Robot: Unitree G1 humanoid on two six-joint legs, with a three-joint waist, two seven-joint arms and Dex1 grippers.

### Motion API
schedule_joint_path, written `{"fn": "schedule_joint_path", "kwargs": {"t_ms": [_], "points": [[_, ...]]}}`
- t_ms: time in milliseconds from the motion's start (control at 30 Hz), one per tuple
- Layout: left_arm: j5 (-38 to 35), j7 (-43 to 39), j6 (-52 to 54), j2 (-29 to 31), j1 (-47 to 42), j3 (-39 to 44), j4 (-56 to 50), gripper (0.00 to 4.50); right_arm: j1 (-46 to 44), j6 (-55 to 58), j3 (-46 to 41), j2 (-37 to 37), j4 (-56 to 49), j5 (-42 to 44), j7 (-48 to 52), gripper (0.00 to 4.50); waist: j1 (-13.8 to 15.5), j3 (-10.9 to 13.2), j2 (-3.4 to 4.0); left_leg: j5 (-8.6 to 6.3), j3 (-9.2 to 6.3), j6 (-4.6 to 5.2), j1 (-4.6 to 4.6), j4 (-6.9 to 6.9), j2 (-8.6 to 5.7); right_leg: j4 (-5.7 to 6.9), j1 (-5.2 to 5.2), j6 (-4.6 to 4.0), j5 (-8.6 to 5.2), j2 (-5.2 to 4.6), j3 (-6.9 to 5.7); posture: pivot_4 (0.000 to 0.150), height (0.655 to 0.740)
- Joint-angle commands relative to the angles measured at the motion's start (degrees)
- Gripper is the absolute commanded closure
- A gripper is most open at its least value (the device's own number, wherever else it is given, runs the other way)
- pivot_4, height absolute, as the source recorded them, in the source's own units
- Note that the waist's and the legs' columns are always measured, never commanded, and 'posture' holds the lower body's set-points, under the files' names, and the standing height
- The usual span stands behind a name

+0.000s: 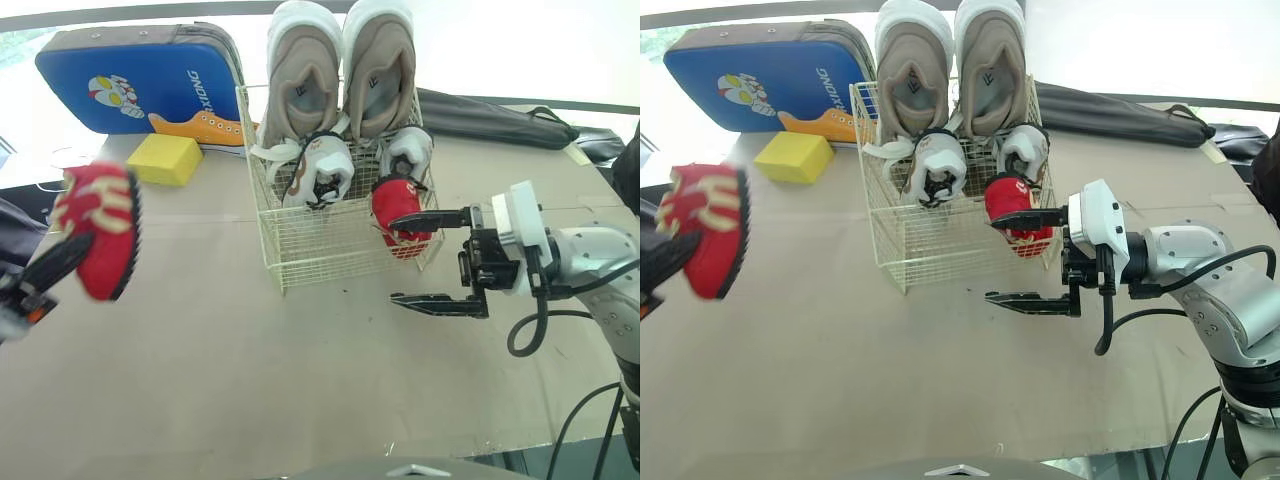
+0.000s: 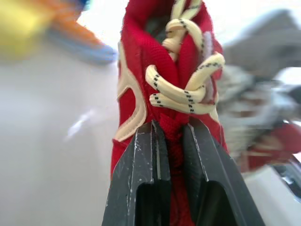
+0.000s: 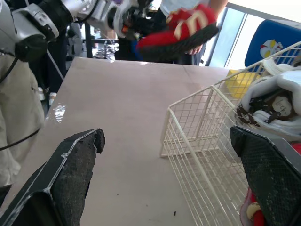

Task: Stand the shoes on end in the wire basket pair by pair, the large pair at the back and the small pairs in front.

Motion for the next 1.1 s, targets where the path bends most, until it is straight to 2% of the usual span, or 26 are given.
{"fn": "schedule_joint_path", "kwargs": {"t_ms": [33, 133, 200, 300, 400, 433, 467, 567, 733, 967, 1100], "points": [[-15.9, 17.9, -4.2, -3.9, -7.5, -6.4, -12.0, 4.33, 0.8, -2.4, -3.2, -0.2, -0.4, -1.0, -1.1, 0.05, -0.1, 0.0, 0.06, 0.01, 0.09, -0.02, 0.03, 0.00, 0.03, 0.01, 0.00, -0.01, 0.02, -0.01, -0.01, 0.150, 0.7400], [-20.2, 27.1, -9.0, -8.0, -10.7, -13.2, -19.0, 4.33, 2.5, -2.8, -4.4, -0.7, -1.0, -1.4, -1.6, 0.05, -0.5, 0.0, 0.09, 0.01, 0.27, -0.02, 0.08, 0.01, 0.05, 0.00, 0.00, -0.04, 0.07, -0.03, 0.08, 0.150, 0.7400], [-16.7, 29.4, -12.6, -11.0, -11.1, -17.1, -23.8, 4.33, 3.7, -2.4, -5.0, -1.3, -2.4, -1.1, -2.2, 0.05, -0.9, 0.0, 0.06, 0.00, 0.39, 0.01, 0.10, 0.07, 0.05, -0.03, 0.01, -0.08, 0.11, -0.02, 0.18, 0.150, 0.7400], [-5.6, 29.4, -17.5, -13.1, -7.8, -22.1, -31.1, 4.33, 4.4, -1.3, -6.3, -1.9, -3.7, 0.3, -3.2, 0.05, -1.1, 0.0, 0.07, -0.03, 0.73, 0.04, 0.16, 0.06, 0.15, -0.12, 0.03, -0.18, 0.22, 0.01, 0.27, 0.150, 0.7400], [13.5, 26.4, -27.3, -15.0, -2.5, -29.8, -38.2, 4.33, 5.4, -1.8, -6.8, -2.5, -3.6, -0.6, -3.4, 0.05, -0.7, -0.1, 0.25, -0.02, 0.88, 0.03, 0.17, 0.03, 0.44, -0.51, 0.08, -0.31, 0.49, 0.18, 0.24, 0.150, 0.7400], [19.4, 27.3, -30.8, -16.2, -2.0, -32.3, -38.7, 4.33, 5.5, -2.1, -6.8, -2.5, -3.6, -1.0, -3.7, 0.05, -0.4, -0.1, 0.27, -0.03, 0.92, 0.03, 0.20, 0.04, 0.47, -0.53, 0.13, -0.32, 0.49, 0.19, 0.24, 0.150, 0.7400], [26.4, 24.8, -35.8, -16.3, -0.3, -36.5, -38.6, 4.33, 5.2, -2.0, -6.6, -2.2, -3.6, -1.3, -4.6, 0.05, 0.0, -0.1, 0.26, -0.03, 0.96, 0.03, 0.20, 0.05, 0.49, -0.58, 0.19, -0.35, 0.50, 0.19, 0.23, 0.150, 0.7400], [41.1, 20.8, -48.3, -19.3, 3.1, -45.6, -34.4, 4.33, 3.9, -1.1, -6.1, -1.2, -4.0, -0.7, -6.9, 0.05, 1.0, 0.0, 0.31, -0.04, 1.09, 0.05, 0.12, 0.07, 0.55, -0.72, 0.19, -0.52, 0.61, 0.18, 0.20, 0.150, 0.7400], [57.7, 19.2, -69.7, -26.1, 5.1, -53.7, -18.5, 4.33, 4.9, 0.6, -7.1, -2.6, -6.0, 1.0, -8.1, 0.05, 2.1, -0.1, 0.36, -0.07, 1.17, 0.11, -0.19, 0.27, 0.61, -0.84, 0.04, -0.43, 0.73, 0.18, 0.12, 0.150, 0.7400], [66.2, 18.8, -86.0, -32.9, 5.2, -59.9, -4.8, 4.33, 8.3, 3.3, -10.2, -4.7, -9.4, 3.7, -10.8, 0.05, 2.8, -0.4, 0.62, -0.10, 1.21, 0.16, -0.28, 0.45, 0.69, -0.90, 0.04, -0.15, 0.95, 0.18, 0.03, 0.150, 0.7400], [68.6, 19.9, -90.2, -35.3, 6.3, -61.7, -1.2, 4.33, 11.1, 4.6, -12.8, -5.9, -11.7, 5.6, -12.5, 0.05, 3.3, -0.4, 0.72, -0.14, 1.26, 0.24, -0.31, 0.59, 0.71, -0.91, 0.04, -0.06, 0.99, 0.17, -0.01, 0.150, 0.7400]]}}
